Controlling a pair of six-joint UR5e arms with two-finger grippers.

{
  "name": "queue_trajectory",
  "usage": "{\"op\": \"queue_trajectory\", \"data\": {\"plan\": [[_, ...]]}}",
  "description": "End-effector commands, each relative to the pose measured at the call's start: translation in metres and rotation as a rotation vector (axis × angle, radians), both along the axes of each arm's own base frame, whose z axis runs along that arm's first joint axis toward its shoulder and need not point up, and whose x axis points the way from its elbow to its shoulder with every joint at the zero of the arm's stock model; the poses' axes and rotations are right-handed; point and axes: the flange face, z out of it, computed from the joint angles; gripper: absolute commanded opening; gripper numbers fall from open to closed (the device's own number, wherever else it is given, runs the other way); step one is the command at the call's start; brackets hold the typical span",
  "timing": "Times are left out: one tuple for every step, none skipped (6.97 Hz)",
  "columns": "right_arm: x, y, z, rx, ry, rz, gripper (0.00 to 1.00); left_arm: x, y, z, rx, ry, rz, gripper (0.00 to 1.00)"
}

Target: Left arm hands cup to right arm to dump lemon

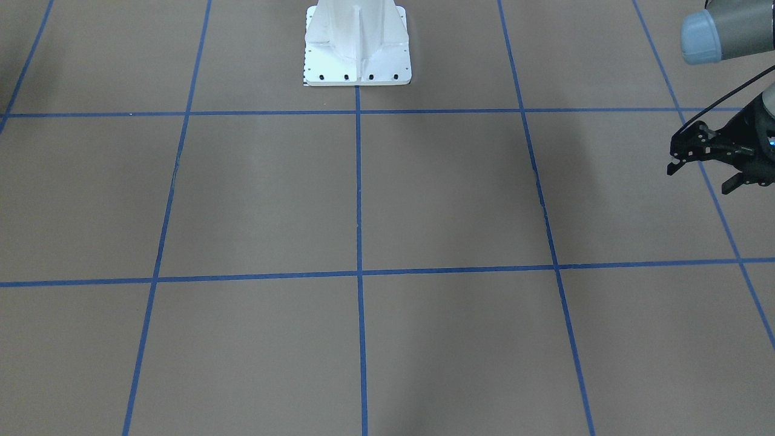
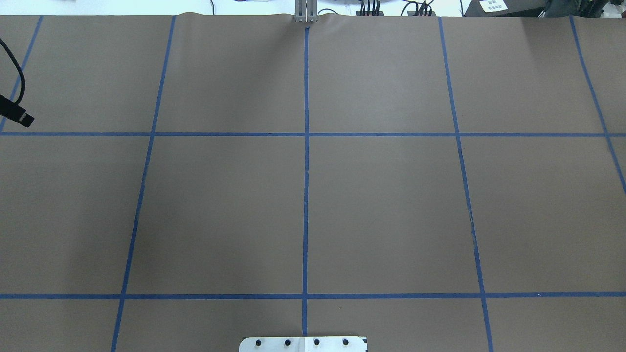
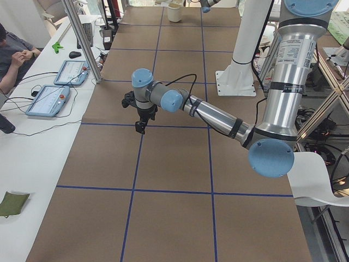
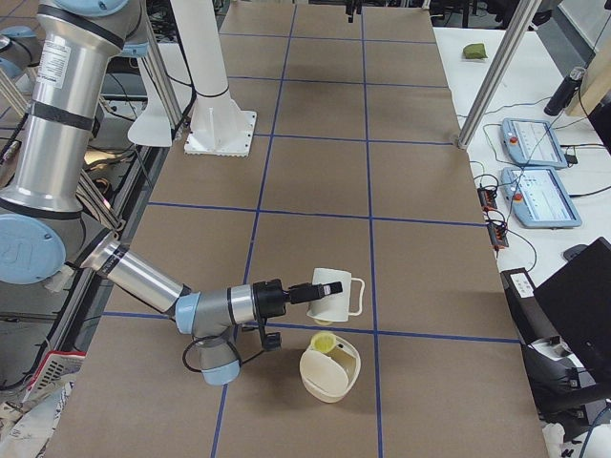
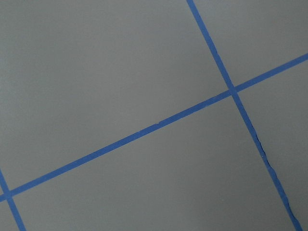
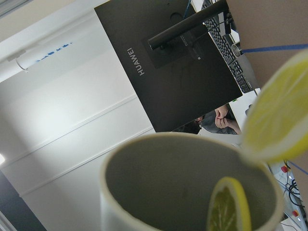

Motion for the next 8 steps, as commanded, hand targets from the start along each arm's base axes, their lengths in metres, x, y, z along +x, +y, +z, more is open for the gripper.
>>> {"op": "queue_trajectory", "data": {"plan": [[0.005, 0.0, 0.0, -0.011, -0.095, 0.03, 0.0, 0.0, 0.0, 0.0, -0.003, -0.001, 0.0, 1.0], [0.007, 0.0, 0.0, -0.012, -0.104, 0.05, 0.0, 0.0, 0.0, 0.0, -0.003, -0.001, 0.0, 1.0], [0.006, -0.002, -0.001, -0.006, -0.087, 0.047, 0.0, 0.001, 0.0, 0.001, -0.004, -0.001, 0.002, 1.0], [0.004, -0.004, -0.006, 0.017, -0.02, 0.057, 0.01, 0.001, 0.0, 0.001, -0.004, -0.001, 0.002, 1.0], [0.003, -0.008, -0.011, 0.041, 0.059, 0.071, 0.02, 0.001, 0.0, 0.002, -0.008, -0.001, 0.002, 1.0], [-0.003, -0.014, -0.019, 0.095, 0.166, 0.066, 0.05, 0.002, 0.0, 0.004, -0.012, 0.003, 0.005, 1.0], [-0.013, -0.023, -0.029, 0.186, 0.332, 0.046, 0.06, 0.003, 0.0, 0.004, -0.022, 0.02, 0.014, 1.0], [-0.021, -0.027, -0.034, 0.24, 0.471, 0.022, 0.06, 0.002, 0.001, 0.003, -0.021, 0.022, 0.013, 1.0]]}}
